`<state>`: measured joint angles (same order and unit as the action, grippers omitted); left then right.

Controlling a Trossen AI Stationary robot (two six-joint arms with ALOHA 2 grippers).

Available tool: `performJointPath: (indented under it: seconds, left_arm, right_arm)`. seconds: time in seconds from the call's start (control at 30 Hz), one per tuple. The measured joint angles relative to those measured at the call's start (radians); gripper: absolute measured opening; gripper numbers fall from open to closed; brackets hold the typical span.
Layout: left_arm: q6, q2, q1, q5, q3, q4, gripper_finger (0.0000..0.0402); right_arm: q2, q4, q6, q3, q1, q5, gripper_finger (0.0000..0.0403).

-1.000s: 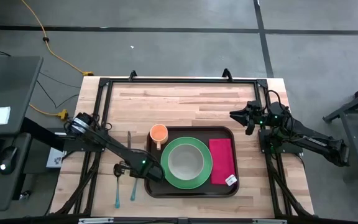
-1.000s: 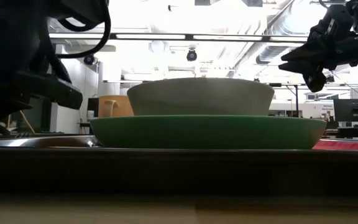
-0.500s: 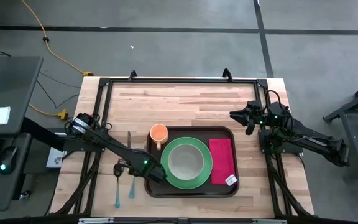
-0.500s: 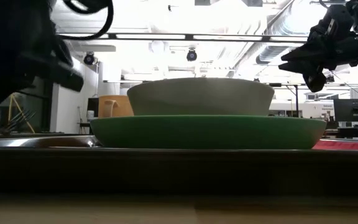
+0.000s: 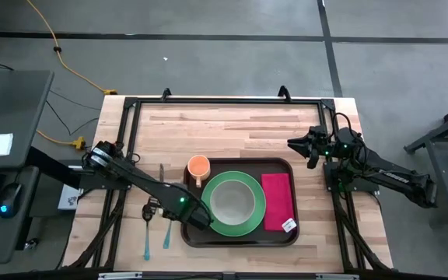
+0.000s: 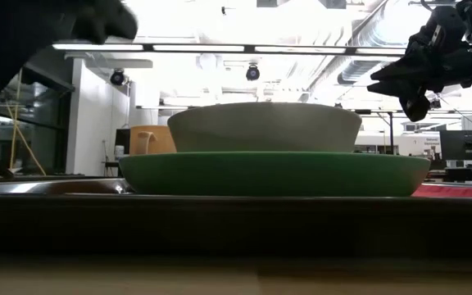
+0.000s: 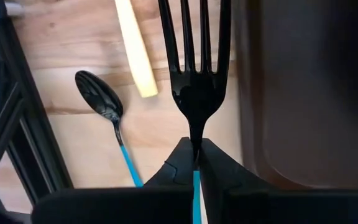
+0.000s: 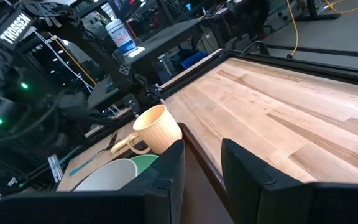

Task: Set up tray
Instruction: Put the blue fork on top of the red napkin

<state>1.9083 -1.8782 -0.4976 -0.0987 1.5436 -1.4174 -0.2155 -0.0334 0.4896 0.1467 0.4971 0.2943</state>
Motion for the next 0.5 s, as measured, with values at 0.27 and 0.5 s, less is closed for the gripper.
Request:
performJointPath:
  seconds: [0.27, 0.5]
  left_arm:
    - [-0.014, 0.002, 0.0, 0.12, 0.153, -0.113, 0.0037]
    - [-0.029, 0.002, 0.001, 0.222, 0.198, -0.133, 0.0034]
  right_arm:
    - [0.0, 0.0, 0.0, 0.0, 0.0, 0.0, 0.0083]
    - [0.0, 0.0, 0.014, 0.0, 0.0, 0.0, 0.0083]
